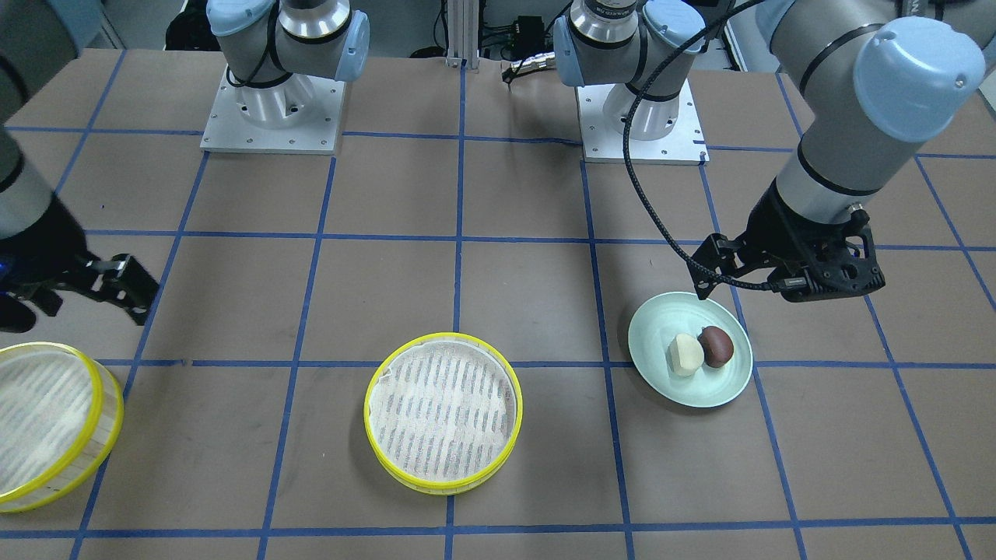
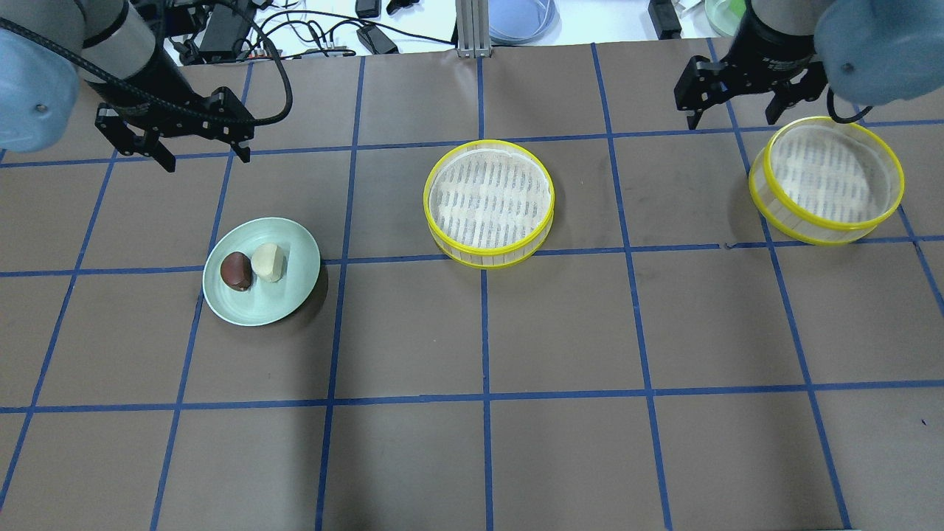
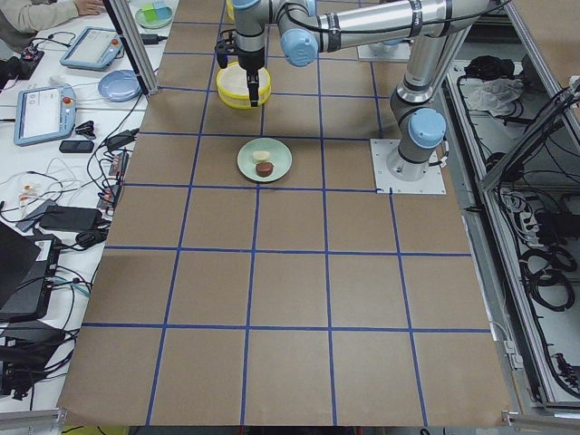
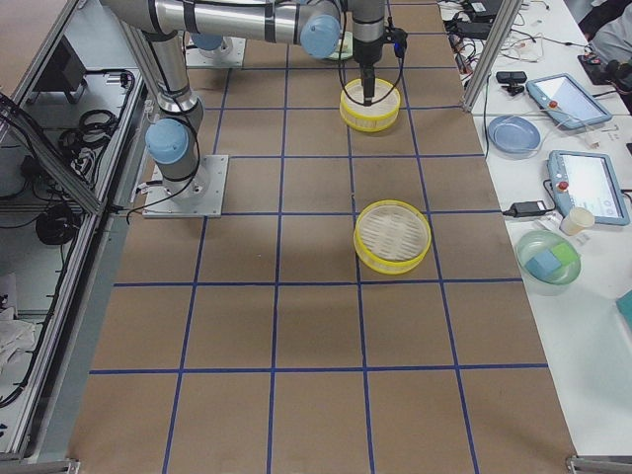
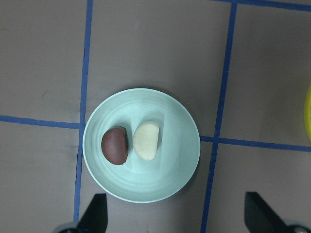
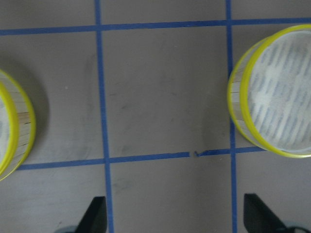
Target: Stack buns with steamer
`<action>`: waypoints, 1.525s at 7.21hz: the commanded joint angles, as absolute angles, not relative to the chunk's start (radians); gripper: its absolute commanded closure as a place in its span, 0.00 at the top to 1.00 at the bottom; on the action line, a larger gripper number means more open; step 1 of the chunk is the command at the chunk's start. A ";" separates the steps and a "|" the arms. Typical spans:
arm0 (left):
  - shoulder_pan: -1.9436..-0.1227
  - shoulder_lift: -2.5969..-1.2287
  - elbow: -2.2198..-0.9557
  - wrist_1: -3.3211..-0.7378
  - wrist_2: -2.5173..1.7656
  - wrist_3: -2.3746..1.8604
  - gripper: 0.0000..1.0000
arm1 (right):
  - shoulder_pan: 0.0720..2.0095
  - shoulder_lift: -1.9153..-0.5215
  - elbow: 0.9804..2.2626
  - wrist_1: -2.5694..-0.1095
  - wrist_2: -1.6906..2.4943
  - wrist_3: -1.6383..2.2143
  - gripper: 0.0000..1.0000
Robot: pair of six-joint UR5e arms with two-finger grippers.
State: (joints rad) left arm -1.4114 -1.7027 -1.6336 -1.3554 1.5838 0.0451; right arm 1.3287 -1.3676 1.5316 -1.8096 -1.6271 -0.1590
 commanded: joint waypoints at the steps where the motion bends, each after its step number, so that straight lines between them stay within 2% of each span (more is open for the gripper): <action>1: -1.397 -1.767 -1.675 -1.321 1.585 0.145 1.00 | 1.130 -1.269 1.484 -1.824 -1.597 -0.358 1.00; 3: -1.373 -1.872 -1.681 -1.252 1.586 0.166 1.00 | 1.004 -1.110 1.407 -1.944 -1.585 -0.583 1.00; 6: -1.351 -1.994 -1.710 -1.201 1.580 0.222 0.98 | 0.930 -0.973 1.407 -2.067 -1.520 -0.751 1.00; 7: -1.351 -2.029 -1.713 -1.198 1.577 0.227 0.93 | 0.930 -0.965 1.408 -2.068 -1.519 -0.767 0.99; 8: -1.351 -2.049 -1.716 -1.203 1.575 0.254 0.79 | 0.930 -0.960 1.408 -2.071 -1.519 -0.767 0.99; 9: -1.353 -2.057 -1.718 -1.213 1.577 0.262 0.59 | 0.930 -0.956 1.408 -2.074 -1.519 -0.762 0.90; 10: -1.353 -2.057 -1.717 -1.213 1.578 0.265 0.21 | 0.928 -0.940 1.408 -2.074 -1.528 -0.764 0.82; 11: -1.353 -2.059 -1.717 -1.212 1.575 0.265 0.00 | 0.928 -0.930 1.408 -2.082 -1.535 -0.765 0.76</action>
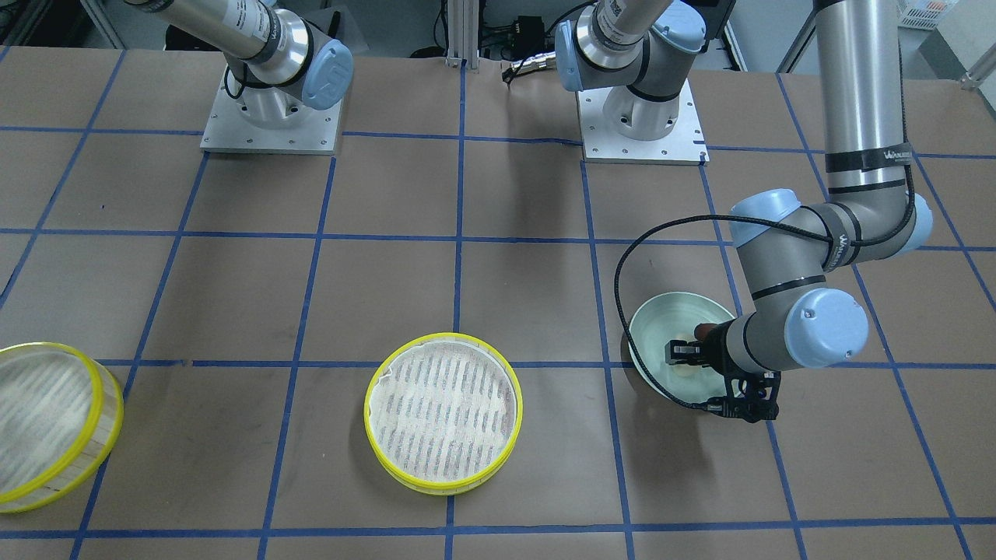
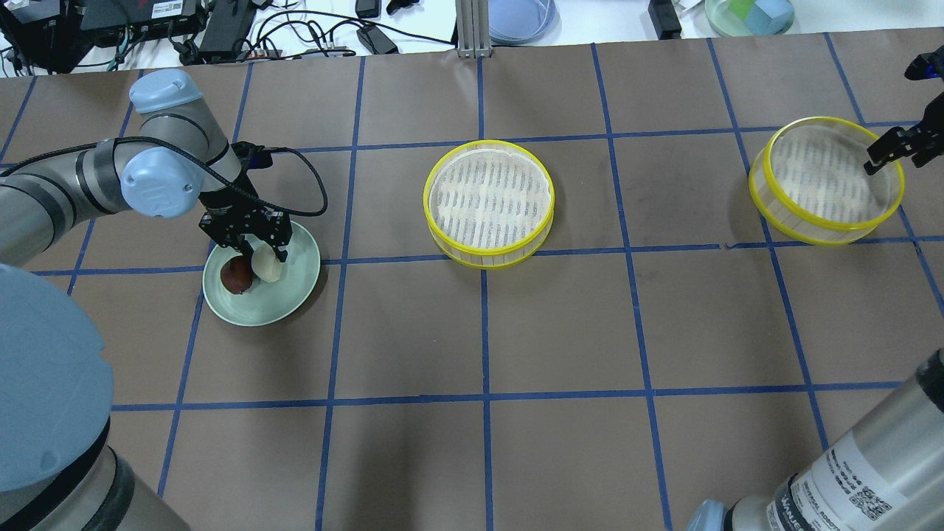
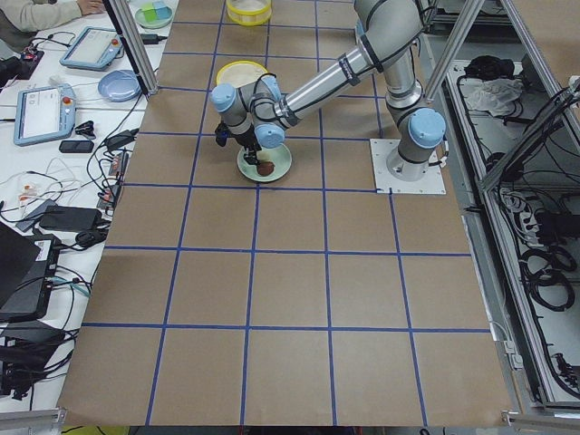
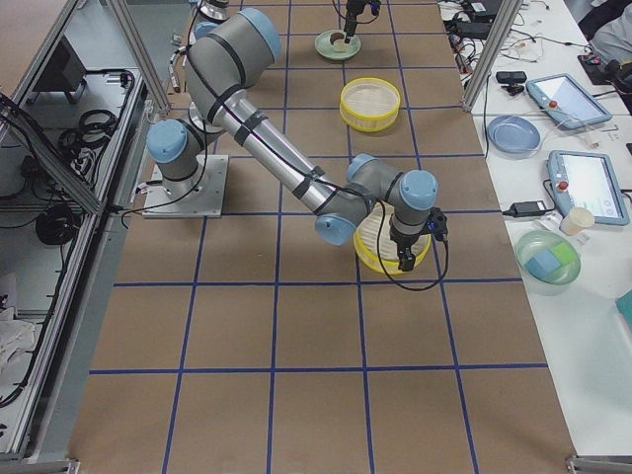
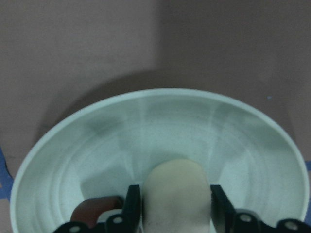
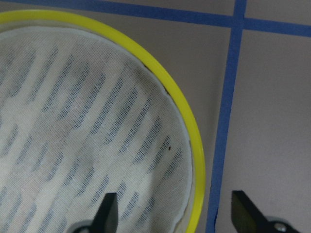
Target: Stack buns with steamer
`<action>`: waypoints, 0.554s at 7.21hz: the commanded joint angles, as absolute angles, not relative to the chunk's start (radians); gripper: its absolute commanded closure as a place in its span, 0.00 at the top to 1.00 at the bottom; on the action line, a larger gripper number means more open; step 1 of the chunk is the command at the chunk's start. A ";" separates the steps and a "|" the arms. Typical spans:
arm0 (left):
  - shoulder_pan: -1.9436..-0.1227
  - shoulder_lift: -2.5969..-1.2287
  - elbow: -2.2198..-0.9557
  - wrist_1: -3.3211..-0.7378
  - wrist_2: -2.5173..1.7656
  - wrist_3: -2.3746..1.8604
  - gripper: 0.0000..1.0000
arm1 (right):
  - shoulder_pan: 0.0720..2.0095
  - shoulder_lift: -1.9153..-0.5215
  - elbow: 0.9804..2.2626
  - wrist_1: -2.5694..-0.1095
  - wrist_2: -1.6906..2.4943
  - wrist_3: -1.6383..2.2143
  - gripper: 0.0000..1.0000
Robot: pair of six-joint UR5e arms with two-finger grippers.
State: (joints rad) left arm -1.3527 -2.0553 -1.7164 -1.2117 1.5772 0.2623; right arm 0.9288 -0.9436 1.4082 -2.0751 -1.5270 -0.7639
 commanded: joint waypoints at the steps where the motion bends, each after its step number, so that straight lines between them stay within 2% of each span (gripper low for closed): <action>1: -1.353 -2.059 -1.707 -1.201 1.574 0.265 0.00 | 0.927 -0.927 1.408 -2.083 -1.539 -0.767 0.73; 2: -1.353 -2.046 -1.695 -1.194 1.575 0.250 0.00 | 0.920 -0.927 1.408 -2.085 -1.548 -0.769 0.66; 4: -1.364 -2.002 -1.578 -1.180 1.403 0.131 0.00 | 0.917 -0.913 1.408 -2.091 -1.568 -0.764 0.54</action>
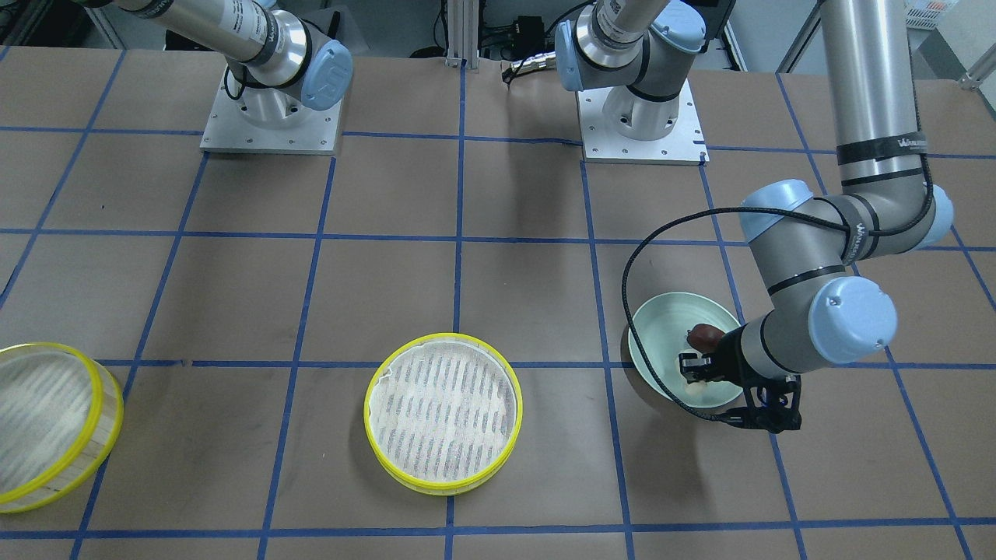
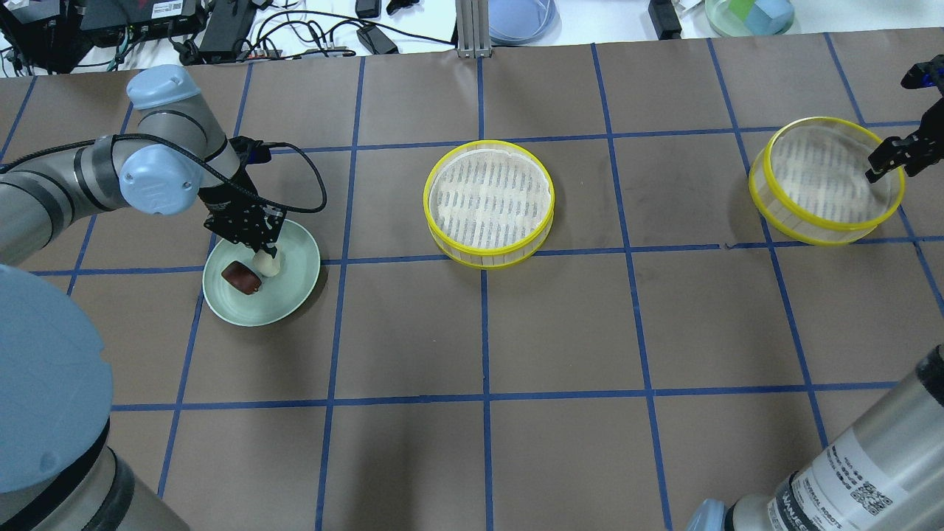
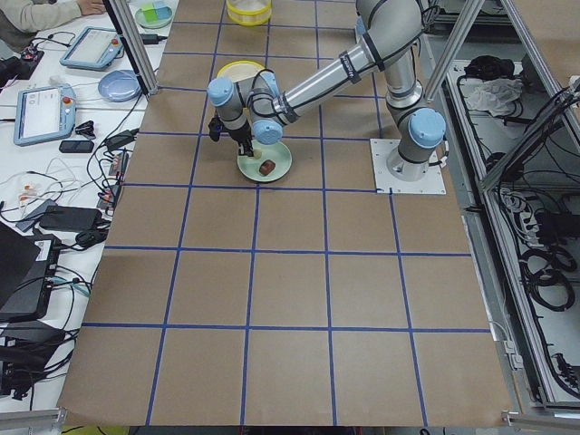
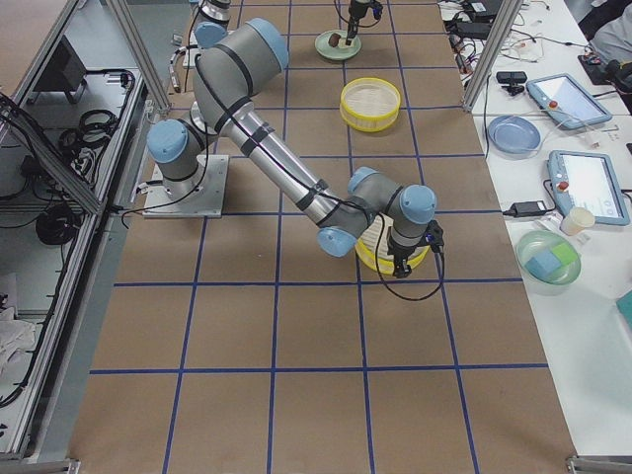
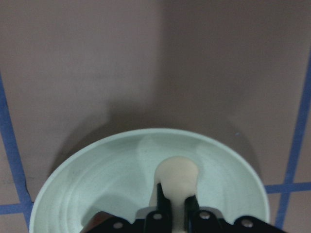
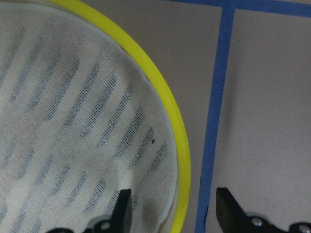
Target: Stack buns with steamer
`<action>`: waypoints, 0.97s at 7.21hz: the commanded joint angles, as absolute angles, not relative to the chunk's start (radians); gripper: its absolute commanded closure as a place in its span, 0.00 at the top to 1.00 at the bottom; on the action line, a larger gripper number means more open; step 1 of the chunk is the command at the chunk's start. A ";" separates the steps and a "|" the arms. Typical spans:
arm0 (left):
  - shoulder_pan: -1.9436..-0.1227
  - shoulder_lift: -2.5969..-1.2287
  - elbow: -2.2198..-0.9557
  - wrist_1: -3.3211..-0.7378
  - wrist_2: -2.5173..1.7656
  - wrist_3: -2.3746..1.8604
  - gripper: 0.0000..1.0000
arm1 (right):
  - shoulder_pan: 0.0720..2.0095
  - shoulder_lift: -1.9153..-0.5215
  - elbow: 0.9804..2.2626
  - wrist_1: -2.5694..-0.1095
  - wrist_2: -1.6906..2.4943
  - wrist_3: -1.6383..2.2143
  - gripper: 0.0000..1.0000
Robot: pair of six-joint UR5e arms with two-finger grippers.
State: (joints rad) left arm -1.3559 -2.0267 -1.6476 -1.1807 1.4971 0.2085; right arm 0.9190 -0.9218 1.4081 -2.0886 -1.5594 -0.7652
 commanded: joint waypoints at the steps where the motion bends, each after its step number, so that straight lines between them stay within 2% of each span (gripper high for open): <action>1: -1.394 -1.990 -1.537 -1.180 1.350 0.010 0.00 | 0.916 -0.908 1.410 -2.092 -1.569 -0.762 0.44; 3: -1.515 -1.973 -1.532 -1.081 1.281 -0.208 0.00 | 0.916 -0.908 1.413 -2.092 -1.569 -0.749 0.23; 5: -1.597 -2.023 -1.560 -0.923 1.136 -0.351 0.00 | 0.914 -0.914 1.413 -2.091 -1.568 -0.717 0.05; 7: -1.626 -2.058 -1.603 -0.882 1.100 -0.361 0.00 | 0.916 -0.945 1.416 -2.086 -1.569 -0.686 0.00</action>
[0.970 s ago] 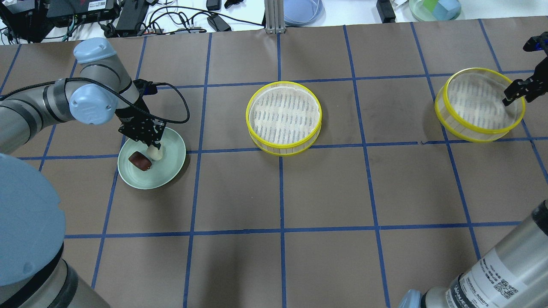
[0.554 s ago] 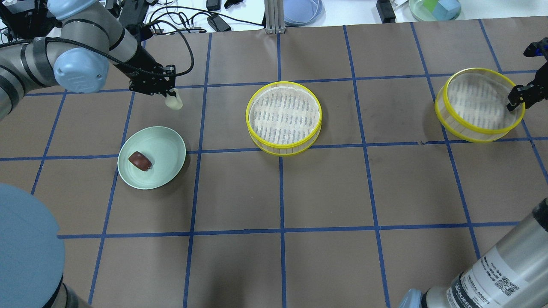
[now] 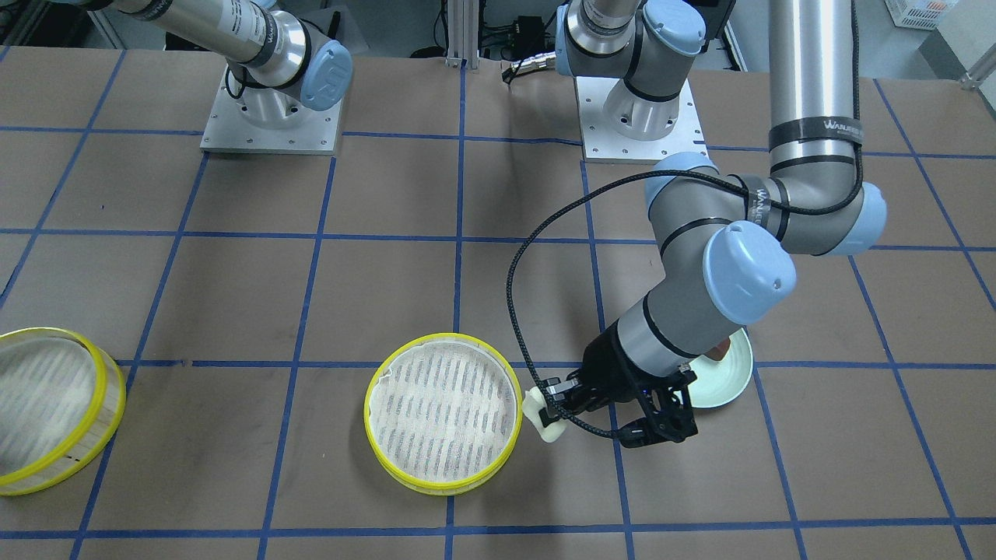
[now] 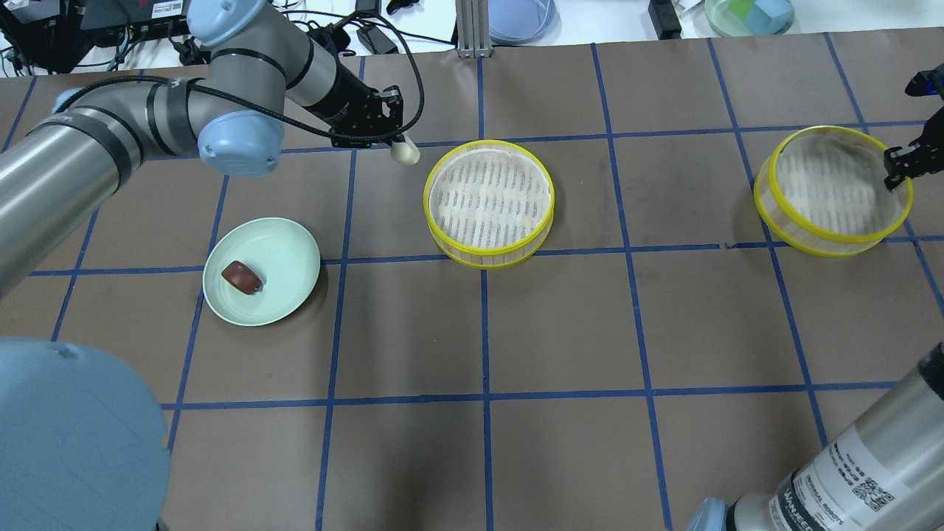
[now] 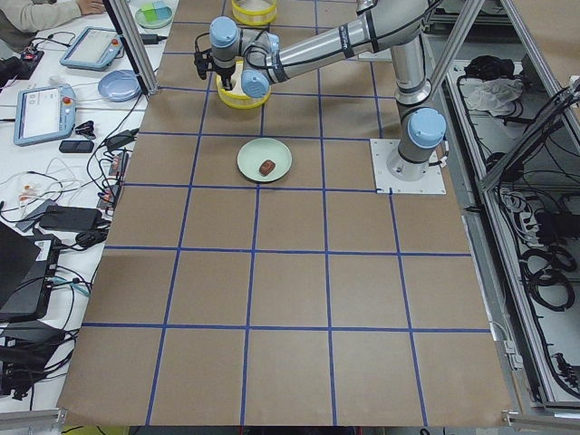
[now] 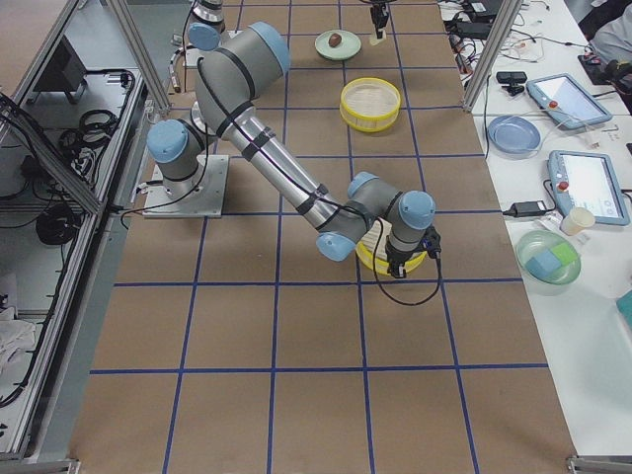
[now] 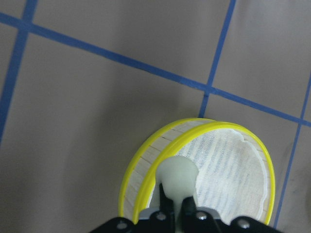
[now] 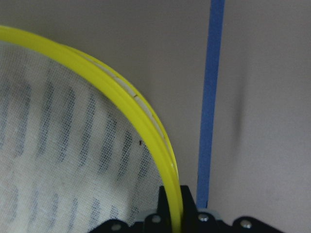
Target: Stack buns with steamer
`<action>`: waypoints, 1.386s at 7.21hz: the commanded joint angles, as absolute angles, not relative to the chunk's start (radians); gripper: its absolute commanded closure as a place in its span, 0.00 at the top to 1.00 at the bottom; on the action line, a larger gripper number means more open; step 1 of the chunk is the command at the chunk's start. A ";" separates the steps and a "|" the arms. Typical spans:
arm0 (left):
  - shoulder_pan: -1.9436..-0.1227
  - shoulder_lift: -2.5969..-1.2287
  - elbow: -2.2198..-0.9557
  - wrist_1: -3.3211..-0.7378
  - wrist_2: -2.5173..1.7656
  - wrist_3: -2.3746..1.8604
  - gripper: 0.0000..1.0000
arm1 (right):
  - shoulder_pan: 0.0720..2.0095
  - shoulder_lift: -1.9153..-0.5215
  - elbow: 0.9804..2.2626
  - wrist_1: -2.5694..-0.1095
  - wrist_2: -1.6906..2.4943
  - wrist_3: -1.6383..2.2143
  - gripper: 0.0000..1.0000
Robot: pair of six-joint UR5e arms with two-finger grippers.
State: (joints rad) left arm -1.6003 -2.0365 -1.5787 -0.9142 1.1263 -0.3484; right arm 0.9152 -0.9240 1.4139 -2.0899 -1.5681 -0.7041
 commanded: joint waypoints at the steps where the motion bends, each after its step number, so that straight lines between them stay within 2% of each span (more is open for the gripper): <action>1: -1.653 -2.077 -1.627 -0.885 1.112 -0.353 0.00 | 0.917 -0.984 1.420 -2.074 -1.569 -0.664 0.00; 2: -1.658 -2.085 -1.640 -0.885 1.112 -0.353 0.00 | 0.931 -1.015 1.424 -2.044 -1.568 -0.632 0.00; 3: -1.660 -2.086 -1.641 -0.885 1.112 -0.359 0.33 | 0.957 -1.049 1.424 -2.005 -1.569 -0.594 0.00; 4: -1.660 -2.086 -1.640 -0.885 1.112 -0.367 0.71 | 0.983 -1.081 1.425 -2.000 -1.571 -0.585 0.00; 5: -1.660 -2.086 -1.638 -0.882 1.112 -0.383 0.83 | 0.998 -1.107 1.434 -1.987 -1.572 -0.545 0.00; 6: -1.661 -2.077 -1.629 -0.879 1.112 -0.420 0.93 | 1.000 -1.136 1.449 -1.967 -1.577 -0.545 0.00; 7: -1.660 -2.068 -1.626 -0.879 1.111 -0.429 0.97 | 1.015 -1.172 1.462 -1.964 -1.613 -0.522 0.00; 9: -1.658 -2.034 -1.596 -0.896 1.129 -0.413 0.99 | 1.040 -1.222 1.480 -1.933 -1.615 -0.473 0.00; 10: -1.655 -2.007 -1.539 -0.988 1.247 -0.384 1.00 | 1.069 -1.256 1.482 -1.848 -1.609 -0.394 0.00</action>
State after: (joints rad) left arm -1.6584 -2.0385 -1.5908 -0.9132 1.1524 -0.4109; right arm 1.0402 -1.2179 1.4771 -1.9220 -1.6119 -0.4691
